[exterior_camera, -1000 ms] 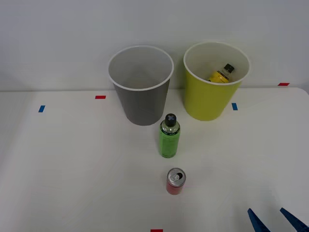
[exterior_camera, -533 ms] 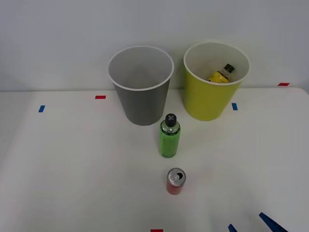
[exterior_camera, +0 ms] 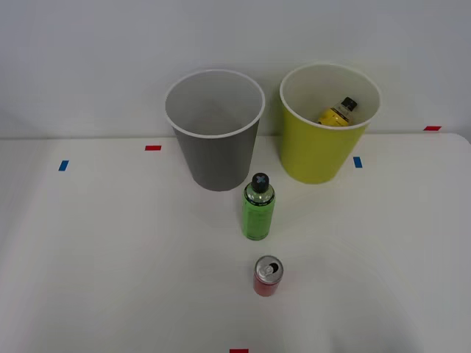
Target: Put cans in the gray bin, plastic bottles in the light green bin
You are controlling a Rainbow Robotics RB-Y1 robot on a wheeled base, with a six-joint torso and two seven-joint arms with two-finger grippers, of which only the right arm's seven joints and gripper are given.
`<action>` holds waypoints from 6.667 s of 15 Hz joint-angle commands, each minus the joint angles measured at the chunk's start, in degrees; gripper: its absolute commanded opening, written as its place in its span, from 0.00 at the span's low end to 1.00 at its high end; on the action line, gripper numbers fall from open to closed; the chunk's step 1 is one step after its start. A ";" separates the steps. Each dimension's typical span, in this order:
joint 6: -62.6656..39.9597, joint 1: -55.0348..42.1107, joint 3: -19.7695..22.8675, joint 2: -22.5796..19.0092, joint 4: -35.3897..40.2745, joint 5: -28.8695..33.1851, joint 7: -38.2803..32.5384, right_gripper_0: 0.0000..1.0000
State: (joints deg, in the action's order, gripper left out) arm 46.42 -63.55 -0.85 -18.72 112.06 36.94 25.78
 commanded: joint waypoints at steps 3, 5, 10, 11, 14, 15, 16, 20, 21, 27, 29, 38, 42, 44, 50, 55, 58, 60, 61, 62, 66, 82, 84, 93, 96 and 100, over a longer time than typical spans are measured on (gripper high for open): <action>-1.15 -0.78 -2.49 4.92 -2.90 -11.19 24.50 1.00; -1.24 -0.78 -1.62 4.66 -3.34 -12.68 25.20 1.00; -1.24 -0.52 -0.12 3.34 -3.87 -15.76 24.32 1.00; -1.24 0.01 0.41 2.81 -3.87 -15.50 25.02 1.00; -1.33 2.12 3.48 2.46 -3.87 -10.22 25.81 1.00; -1.33 2.29 4.01 2.46 -3.87 -9.70 25.81 1.00; -1.33 2.38 4.27 2.55 -3.87 -9.70 25.99 1.00; -1.33 2.64 4.71 2.72 -3.87 -9.17 26.69 1.00; -1.33 2.56 4.71 2.81 -3.87 -8.91 26.78 1.00; -2.65 3.70 5.42 0.35 -3.87 -8.91 27.40 1.00; -2.73 3.79 5.33 0.26 -3.96 -9.52 27.40 1.00; -2.73 3.52 5.33 0.26 -3.87 -9.61 27.48 1.00; -2.73 3.52 5.33 0.26 -3.87 -9.61 27.48 1.00; -2.73 3.52 5.33 0.26 -3.87 -9.61 27.48 1.00; -2.73 3.52 5.33 0.26 -3.87 -9.61 27.48 1.00; -2.73 3.52 5.33 0.26 -3.87 -9.61 27.48 1.00; -2.73 3.52 5.33 0.26 -3.87 -9.61 27.48 1.00; -2.73 3.52 5.33 0.26 -3.87 -9.61 27.48 1.00; -2.73 3.52 5.33 0.26 -3.87 -9.61 27.48 1.00; -2.73 3.52 5.33 0.26 -3.87 -9.61 27.48 1.00; -2.73 3.52 5.33 0.26 -3.87 -9.61 27.48 1.00; -2.73 3.52 5.33 0.26 -3.87 -9.61 27.48 1.00; -2.73 3.52 5.33 0.26 -3.87 -9.61 27.48 1.00; -2.73 3.52 5.33 0.26 -3.87 -9.61 27.48 1.00; -2.73 3.52 5.33 0.26 -3.87 -9.61 27.48 1.00; -2.73 3.52 5.33 0.26 -3.87 -9.61 27.48 1.00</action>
State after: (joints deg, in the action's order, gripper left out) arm 43.68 -60.03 4.48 -18.46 108.19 27.34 53.26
